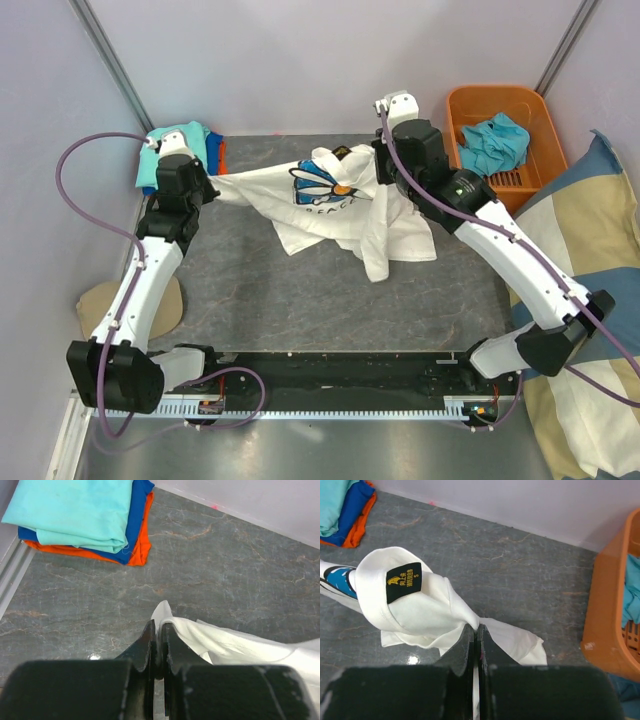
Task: Fold and stack the t-shirts
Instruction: Flatten the tshirt out
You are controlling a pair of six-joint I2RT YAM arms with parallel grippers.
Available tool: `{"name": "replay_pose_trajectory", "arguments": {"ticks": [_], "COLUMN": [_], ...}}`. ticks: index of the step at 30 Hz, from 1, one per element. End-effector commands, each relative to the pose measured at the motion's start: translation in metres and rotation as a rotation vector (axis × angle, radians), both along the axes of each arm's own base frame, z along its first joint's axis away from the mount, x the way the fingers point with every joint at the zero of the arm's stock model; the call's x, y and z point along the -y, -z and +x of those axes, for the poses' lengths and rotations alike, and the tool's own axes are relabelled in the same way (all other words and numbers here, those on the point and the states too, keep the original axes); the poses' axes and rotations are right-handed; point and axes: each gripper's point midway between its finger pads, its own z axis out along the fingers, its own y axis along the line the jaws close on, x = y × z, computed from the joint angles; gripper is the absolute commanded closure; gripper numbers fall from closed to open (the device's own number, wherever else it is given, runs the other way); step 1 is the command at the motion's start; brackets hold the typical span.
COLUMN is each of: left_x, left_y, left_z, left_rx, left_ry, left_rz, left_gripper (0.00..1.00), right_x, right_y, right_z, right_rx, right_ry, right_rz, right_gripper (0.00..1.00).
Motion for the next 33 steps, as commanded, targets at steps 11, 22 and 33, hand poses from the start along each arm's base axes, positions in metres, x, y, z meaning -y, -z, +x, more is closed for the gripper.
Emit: {"name": "replay_pose_trajectory", "arguments": {"ticks": [11,22,33], "left_x": [-0.035,-0.026,0.024], "left_y": [-0.127,-0.255,-0.202], "left_z": [-0.031,-0.088,0.037], "left_rx": [0.223,0.438,0.340], "left_ry": [-0.092,-0.022,0.177], "left_rz": [0.143,0.127,0.015], "left_gripper": [0.98,0.98,0.98], "right_x": [-0.025,-0.120,-0.039], "right_y": [-0.034,-0.100,-0.048], "right_z": [-0.068,-0.144,-0.112], "right_rx": [-0.073,-0.065,-0.048], "right_ry": [-0.311,-0.661,-0.198], "right_rz": [0.147,0.284,0.182], "right_gripper": [1.00,1.00,1.00]}}
